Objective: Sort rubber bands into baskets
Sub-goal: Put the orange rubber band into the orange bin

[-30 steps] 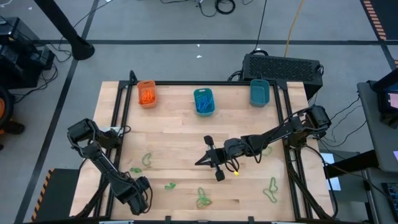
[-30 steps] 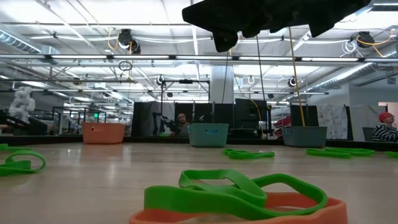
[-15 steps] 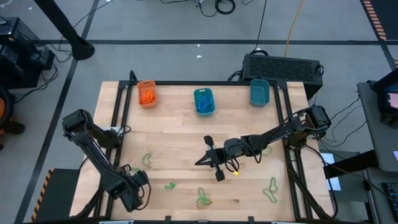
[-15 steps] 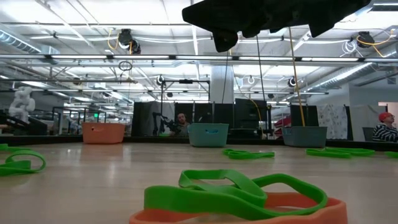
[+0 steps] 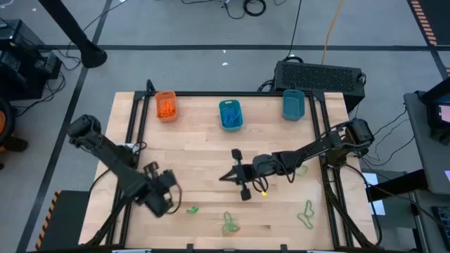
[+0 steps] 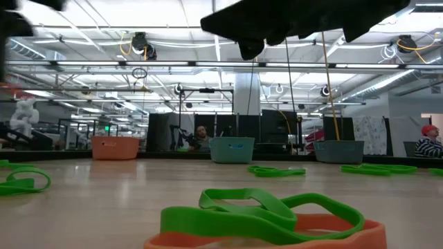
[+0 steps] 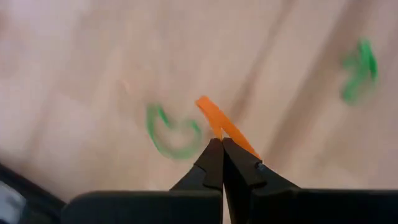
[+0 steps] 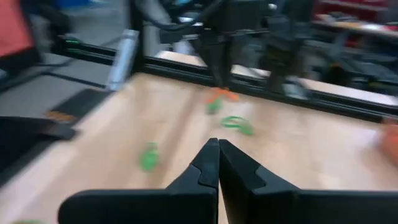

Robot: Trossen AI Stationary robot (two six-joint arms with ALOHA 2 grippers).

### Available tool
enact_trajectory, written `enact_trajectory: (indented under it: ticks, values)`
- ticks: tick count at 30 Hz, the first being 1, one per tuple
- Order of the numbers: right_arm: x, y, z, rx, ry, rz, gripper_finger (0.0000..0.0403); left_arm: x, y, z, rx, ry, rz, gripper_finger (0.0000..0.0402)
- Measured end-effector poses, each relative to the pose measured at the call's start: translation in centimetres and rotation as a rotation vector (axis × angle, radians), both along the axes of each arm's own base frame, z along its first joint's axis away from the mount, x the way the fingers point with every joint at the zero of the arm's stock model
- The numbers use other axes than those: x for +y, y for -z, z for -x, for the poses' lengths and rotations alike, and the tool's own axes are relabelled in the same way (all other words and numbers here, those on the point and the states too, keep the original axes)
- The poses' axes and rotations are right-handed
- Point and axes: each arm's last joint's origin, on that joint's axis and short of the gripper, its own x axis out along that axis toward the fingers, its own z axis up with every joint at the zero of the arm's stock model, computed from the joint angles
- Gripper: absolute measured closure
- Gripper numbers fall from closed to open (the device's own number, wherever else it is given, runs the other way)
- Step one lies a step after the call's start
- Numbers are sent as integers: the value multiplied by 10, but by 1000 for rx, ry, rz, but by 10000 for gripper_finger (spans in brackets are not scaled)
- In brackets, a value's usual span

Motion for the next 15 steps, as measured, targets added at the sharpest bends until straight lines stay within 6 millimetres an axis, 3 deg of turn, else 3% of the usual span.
enact_trajectory:
  ticks: [9, 15]
  values:
    - [-35, 0, -7, -13, 175, 79, 403, 78, -15, -38, -3, 69, -162, 401]
    - [-73, -1, -11, -14, 209, 50, 403, 145, -32, -41, 21, 39, -244, 401]
